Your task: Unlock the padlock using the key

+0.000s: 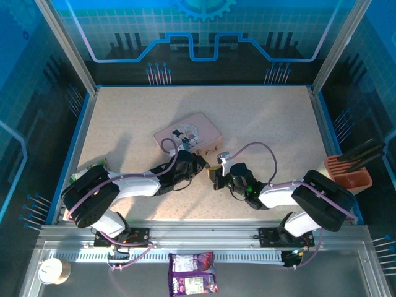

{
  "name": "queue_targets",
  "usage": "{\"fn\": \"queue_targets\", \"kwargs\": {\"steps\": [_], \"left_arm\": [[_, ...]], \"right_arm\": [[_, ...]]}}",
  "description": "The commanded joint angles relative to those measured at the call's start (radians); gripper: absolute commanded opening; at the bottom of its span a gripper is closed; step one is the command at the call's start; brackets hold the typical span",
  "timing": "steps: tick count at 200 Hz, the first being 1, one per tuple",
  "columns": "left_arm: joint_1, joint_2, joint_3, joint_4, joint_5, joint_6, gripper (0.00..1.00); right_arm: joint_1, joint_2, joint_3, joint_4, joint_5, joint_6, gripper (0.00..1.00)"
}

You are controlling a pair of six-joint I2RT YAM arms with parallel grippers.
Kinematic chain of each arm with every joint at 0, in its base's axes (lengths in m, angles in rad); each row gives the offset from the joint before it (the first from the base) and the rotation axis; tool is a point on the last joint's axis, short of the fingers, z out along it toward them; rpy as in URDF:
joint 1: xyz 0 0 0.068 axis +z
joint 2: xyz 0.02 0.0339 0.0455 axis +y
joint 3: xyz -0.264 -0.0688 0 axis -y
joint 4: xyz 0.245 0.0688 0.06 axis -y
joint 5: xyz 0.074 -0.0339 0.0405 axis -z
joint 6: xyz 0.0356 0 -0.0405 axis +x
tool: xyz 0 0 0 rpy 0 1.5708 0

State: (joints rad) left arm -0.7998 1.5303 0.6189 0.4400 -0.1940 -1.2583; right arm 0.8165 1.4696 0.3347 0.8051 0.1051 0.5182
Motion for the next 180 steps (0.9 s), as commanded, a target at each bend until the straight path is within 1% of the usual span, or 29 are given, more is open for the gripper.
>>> {"fn": "queue_targets", "kwargs": {"steps": [1,19,39,75,129,159,180], "left_arm": [[-0.021,-0.015,0.007,0.100,0.041,0.006,0.00],[-0.021,-0.014,0.001,0.100,0.039,0.006,0.00],[-0.021,-0.016,-0.010,0.092,0.029,-0.001,0.14],[-0.017,-0.022,-0.011,0.031,0.014,-0.023,0.32],[0.004,-0.066,-0.024,-0.074,-0.021,-0.035,0.48],[0.016,-0.112,-0.048,-0.121,-0.048,-0.032,0.54],[0.021,-0.149,-0.059,-0.157,-0.067,-0.006,0.59]], "right_arm": [[-0.017,0.025,0.000,0.034,-0.036,0.119,0.00],[-0.019,0.027,-0.002,0.031,-0.030,0.118,0.00],[-0.021,0.028,-0.005,0.026,-0.029,0.120,0.00],[-0.023,0.026,-0.003,0.005,-0.029,0.119,0.00],[-0.022,-0.003,-0.002,-0.079,-0.002,0.106,0.00],[-0.023,-0.015,0.000,-0.105,-0.003,0.103,0.00],[-0.023,-0.019,0.006,-0.114,-0.005,0.101,0.00]]}}
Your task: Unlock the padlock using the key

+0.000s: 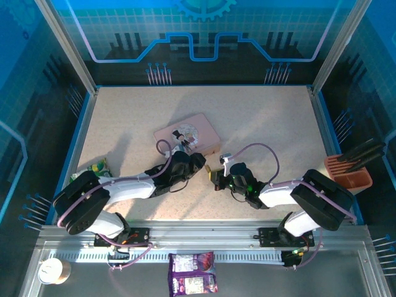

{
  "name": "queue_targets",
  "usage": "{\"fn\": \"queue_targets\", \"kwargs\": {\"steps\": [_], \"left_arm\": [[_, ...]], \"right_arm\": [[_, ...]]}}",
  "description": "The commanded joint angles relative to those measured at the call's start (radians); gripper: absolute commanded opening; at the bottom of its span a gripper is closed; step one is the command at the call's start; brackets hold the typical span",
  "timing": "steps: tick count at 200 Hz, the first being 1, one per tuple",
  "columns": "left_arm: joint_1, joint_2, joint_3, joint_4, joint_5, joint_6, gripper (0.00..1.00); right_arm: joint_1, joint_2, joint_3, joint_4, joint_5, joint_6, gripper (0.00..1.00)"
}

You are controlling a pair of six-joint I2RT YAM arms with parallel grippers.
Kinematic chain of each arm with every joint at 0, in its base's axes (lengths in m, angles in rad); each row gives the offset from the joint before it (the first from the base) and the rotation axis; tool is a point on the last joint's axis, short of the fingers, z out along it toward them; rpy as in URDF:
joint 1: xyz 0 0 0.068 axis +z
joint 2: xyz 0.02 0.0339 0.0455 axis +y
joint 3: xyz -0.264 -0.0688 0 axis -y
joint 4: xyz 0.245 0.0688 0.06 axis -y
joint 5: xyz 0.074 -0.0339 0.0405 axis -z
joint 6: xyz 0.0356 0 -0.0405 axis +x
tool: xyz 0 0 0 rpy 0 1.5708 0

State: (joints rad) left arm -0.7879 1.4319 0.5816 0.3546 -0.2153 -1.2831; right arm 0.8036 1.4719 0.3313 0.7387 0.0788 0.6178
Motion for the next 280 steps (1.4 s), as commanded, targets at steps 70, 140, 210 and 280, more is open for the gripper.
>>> {"fn": "queue_targets", "kwargs": {"steps": [70,140,210,280], "left_arm": [[0.030,-0.203,0.032,-0.332,-0.110,0.262,0.66],[0.188,-0.287,0.059,-0.516,-0.081,0.468,0.73],[0.367,-0.201,0.051,-0.405,0.118,0.573,0.86],[0.394,-0.115,0.048,-0.352,0.161,0.570,0.85]], "right_arm": [[-0.085,-0.027,0.075,-0.227,-0.078,-0.020,0.28],[-0.162,-0.063,0.159,-0.378,-0.200,-0.168,0.42],[-0.183,0.103,0.344,-0.463,-0.325,-0.295,0.42],[-0.179,0.216,0.423,-0.504,-0.349,-0.305,0.30]]}}
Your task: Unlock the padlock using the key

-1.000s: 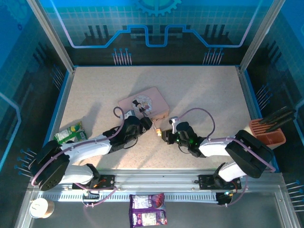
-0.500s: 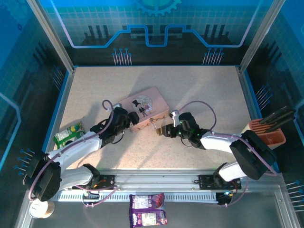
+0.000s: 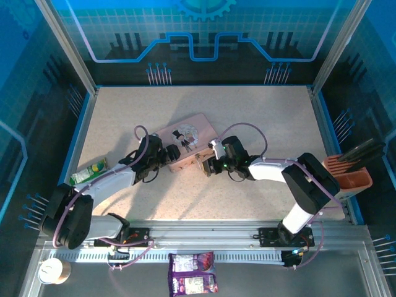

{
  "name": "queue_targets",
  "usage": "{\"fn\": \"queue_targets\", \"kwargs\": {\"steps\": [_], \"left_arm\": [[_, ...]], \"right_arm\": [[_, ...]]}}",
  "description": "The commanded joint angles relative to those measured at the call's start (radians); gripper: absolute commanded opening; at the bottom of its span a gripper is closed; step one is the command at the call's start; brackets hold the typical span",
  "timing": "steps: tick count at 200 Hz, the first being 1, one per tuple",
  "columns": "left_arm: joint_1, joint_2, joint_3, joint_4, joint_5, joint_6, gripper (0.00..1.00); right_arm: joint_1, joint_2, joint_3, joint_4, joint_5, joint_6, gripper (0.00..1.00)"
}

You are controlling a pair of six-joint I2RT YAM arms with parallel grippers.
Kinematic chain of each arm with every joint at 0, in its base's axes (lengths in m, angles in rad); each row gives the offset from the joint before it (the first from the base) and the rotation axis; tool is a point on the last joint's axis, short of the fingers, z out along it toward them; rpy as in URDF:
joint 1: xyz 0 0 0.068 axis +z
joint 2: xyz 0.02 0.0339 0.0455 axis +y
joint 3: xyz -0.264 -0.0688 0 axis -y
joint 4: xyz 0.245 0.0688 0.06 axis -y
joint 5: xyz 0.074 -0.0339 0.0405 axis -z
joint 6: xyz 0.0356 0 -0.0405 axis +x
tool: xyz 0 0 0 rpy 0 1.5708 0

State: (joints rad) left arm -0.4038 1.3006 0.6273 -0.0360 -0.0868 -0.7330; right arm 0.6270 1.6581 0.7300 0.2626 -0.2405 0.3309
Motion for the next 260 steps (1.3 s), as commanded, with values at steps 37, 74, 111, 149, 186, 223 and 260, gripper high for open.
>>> {"fn": "queue_targets", "kwargs": {"steps": [37,74,111,149,186,223,260], "left_arm": [[0.010,0.045,0.005,0.058,0.044,0.021,0.85],[0.010,0.072,0.005,0.074,0.058,0.009,0.85],[0.010,0.081,-0.001,0.079,0.066,0.004,0.85],[0.010,0.083,-0.005,0.079,0.067,-0.001,0.85],[0.010,0.093,-0.006,0.079,0.065,-0.016,0.85],[0.008,0.099,-0.011,0.080,0.066,-0.037,0.85],[0.007,0.094,-0.014,0.061,0.046,-0.068,0.85]], "right_arm": [[-0.003,0.067,0.047,-0.022,-0.056,-0.010,0.28],[-0.003,0.095,0.068,-0.015,-0.070,-0.003,0.24],[-0.003,0.110,0.078,-0.009,-0.062,-0.004,0.25],[-0.002,0.128,0.087,0.001,-0.057,0.003,0.20],[0.011,0.131,0.086,0.001,-0.044,0.018,0.14],[0.017,0.126,0.070,0.046,-0.013,0.054,0.07],[0.043,0.110,0.068,0.050,0.043,0.157,0.00]]}}
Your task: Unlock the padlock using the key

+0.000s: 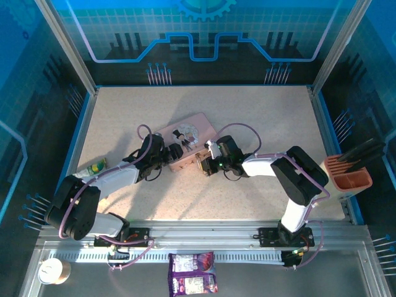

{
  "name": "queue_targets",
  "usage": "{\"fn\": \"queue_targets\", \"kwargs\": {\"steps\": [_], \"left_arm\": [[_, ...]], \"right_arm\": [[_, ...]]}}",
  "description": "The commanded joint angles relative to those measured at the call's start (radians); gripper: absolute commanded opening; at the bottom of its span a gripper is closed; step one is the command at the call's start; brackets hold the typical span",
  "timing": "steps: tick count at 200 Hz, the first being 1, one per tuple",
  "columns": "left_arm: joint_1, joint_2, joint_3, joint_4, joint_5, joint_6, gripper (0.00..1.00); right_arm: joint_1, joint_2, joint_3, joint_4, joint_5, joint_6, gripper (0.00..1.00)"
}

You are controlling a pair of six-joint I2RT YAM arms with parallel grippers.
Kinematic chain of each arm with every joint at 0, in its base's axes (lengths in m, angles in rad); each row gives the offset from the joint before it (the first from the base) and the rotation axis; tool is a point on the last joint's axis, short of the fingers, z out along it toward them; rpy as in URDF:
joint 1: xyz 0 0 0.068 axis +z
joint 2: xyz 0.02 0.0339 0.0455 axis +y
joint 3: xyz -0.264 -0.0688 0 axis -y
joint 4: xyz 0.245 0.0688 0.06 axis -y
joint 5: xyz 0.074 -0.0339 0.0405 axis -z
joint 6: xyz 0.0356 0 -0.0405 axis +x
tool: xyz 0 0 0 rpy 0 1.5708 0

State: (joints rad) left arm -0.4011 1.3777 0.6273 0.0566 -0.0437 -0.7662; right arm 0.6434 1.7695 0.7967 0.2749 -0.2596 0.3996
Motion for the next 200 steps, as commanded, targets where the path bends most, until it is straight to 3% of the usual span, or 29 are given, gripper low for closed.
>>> {"fn": "queue_targets", "kwargs": {"steps": [1,28,74,200], "left_arm": [[0.003,0.017,-0.014,-0.034,0.002,-0.035,0.85],[-0.003,0.014,-0.018,-0.038,-0.006,-0.069,0.85],[-0.041,-0.015,-0.029,-0.055,-0.057,-0.105,0.85],[-0.166,-0.029,-0.062,-0.023,-0.171,-0.215,0.85]], "right_arm": [[0.030,-0.001,0.002,0.036,0.064,0.093,0.00],[0.069,-0.013,0.013,-0.034,0.186,0.220,0.00],[0.086,-0.031,-0.052,0.045,0.275,0.419,0.00],[0.094,-0.058,-0.165,0.259,0.331,0.788,0.00]]}}
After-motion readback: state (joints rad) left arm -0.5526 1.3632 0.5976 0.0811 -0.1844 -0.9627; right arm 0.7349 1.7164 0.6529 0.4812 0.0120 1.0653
